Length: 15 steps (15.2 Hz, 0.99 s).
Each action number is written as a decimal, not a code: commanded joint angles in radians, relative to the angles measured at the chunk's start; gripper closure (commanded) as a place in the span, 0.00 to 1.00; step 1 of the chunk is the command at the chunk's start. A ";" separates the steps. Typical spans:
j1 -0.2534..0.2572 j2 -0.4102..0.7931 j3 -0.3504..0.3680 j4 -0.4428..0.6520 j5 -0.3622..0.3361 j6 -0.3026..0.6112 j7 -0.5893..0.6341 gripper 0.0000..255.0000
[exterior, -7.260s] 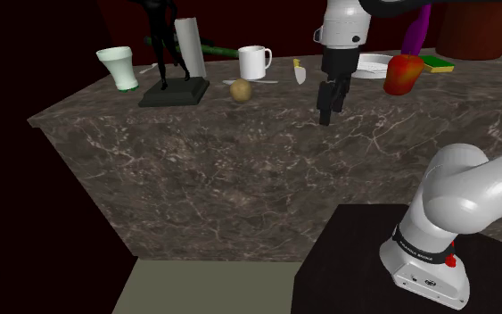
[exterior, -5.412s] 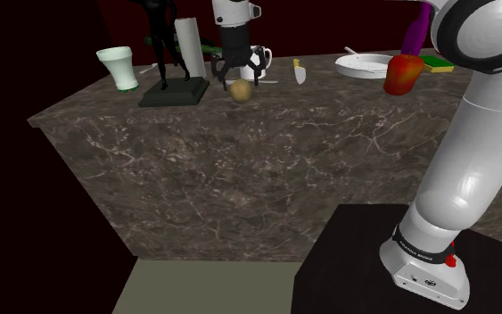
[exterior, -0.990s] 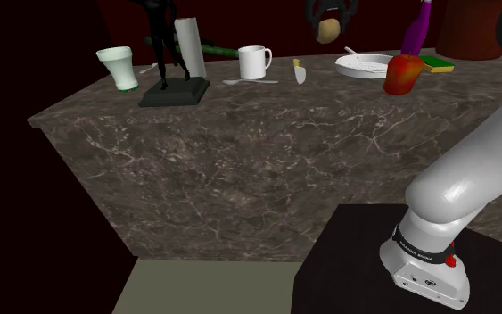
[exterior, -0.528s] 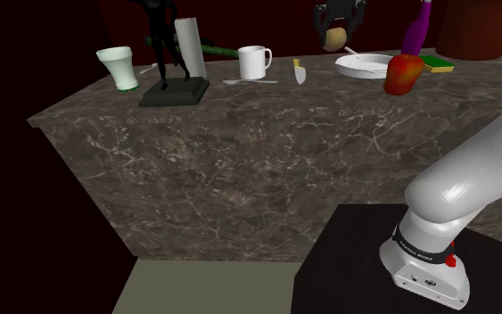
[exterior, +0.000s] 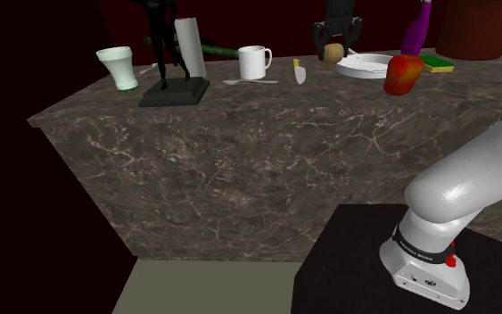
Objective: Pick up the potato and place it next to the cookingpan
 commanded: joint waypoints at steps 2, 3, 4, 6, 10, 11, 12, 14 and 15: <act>0.001 -0.020 0.000 -0.063 0.001 0.043 0.002 1.00; 0.001 -0.025 0.000 -0.081 0.001 0.057 0.003 1.00; 0.001 -0.029 0.000 -0.099 0.001 0.070 0.003 1.00; 0.001 -0.038 0.000 -0.135 0.001 0.097 0.004 1.00; 0.001 -0.050 0.000 -0.187 0.001 0.137 0.005 1.00; 0.001 -0.050 0.000 -0.187 0.001 0.137 0.005 1.00; 0.001 -0.050 0.000 -0.187 0.001 0.137 0.005 1.00; 0.001 -0.050 0.000 -0.187 0.001 0.137 0.005 1.00; 0.001 -0.050 0.000 -0.187 0.001 0.137 0.005 1.00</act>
